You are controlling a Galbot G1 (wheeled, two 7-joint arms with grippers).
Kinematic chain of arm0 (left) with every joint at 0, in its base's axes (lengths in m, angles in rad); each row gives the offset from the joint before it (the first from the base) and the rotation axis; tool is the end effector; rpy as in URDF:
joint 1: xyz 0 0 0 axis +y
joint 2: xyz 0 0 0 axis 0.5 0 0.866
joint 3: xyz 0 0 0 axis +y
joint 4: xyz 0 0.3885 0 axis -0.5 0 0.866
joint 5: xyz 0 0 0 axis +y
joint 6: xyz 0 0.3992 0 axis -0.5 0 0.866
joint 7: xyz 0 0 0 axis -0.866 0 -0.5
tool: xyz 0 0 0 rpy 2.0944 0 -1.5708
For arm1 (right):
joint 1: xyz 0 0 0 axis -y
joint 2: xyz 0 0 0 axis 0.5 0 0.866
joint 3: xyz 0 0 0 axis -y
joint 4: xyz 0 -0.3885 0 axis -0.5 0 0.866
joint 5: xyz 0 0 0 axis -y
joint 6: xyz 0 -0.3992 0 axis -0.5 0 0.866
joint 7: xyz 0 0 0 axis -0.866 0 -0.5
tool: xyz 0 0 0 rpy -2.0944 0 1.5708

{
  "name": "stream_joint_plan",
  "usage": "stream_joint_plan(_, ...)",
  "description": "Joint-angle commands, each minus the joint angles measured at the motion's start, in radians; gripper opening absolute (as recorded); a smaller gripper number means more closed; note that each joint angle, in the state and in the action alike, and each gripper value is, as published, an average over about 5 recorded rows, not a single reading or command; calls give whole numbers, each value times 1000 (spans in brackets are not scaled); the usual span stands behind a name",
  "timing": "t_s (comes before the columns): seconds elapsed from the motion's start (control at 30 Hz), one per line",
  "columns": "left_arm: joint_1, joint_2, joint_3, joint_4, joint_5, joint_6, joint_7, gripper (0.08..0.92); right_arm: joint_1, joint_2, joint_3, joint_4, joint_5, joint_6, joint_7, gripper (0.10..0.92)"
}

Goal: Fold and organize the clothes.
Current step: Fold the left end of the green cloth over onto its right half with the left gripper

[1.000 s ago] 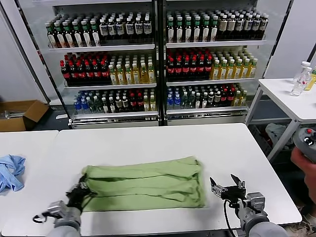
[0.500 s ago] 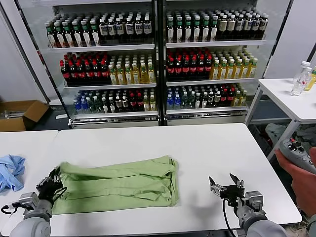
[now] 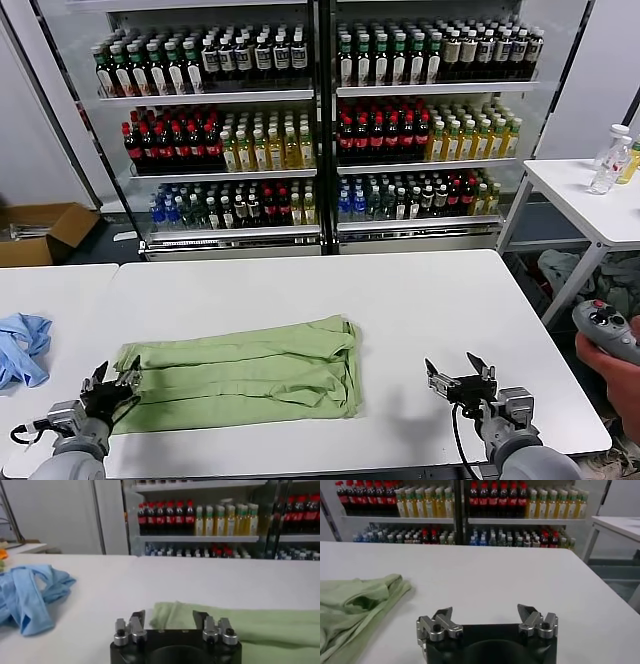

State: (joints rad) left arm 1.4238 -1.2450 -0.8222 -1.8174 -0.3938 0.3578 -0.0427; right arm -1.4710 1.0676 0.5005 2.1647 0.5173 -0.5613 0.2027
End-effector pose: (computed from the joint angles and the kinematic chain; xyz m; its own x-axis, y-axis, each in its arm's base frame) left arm 0.2561 0.2011 -0.3586 -0.8947 -0.2224 0.3874 -0.2303 0.9728 0.0266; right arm 0.2405 -0.0729 -0.2712 -0.8875 -0.0956 0.4507 -0.1176 0.9928 -0.0210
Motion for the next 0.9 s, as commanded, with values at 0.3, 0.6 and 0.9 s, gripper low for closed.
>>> stream_joint_plan(0.3,-2,-36,42,62,-18,18,-13,547,-3,-5,11,5,3,-1,0,823)
stream_joint_plan(0.6,-5,-26,7,108,-40,-15,-32,287,5,-12,12,5,9,-2,2,823)
stream_joint_plan(0.9,-36,16,-87,146,-145,-67,2,92,16,-20,12,2,18,-1,3,823)
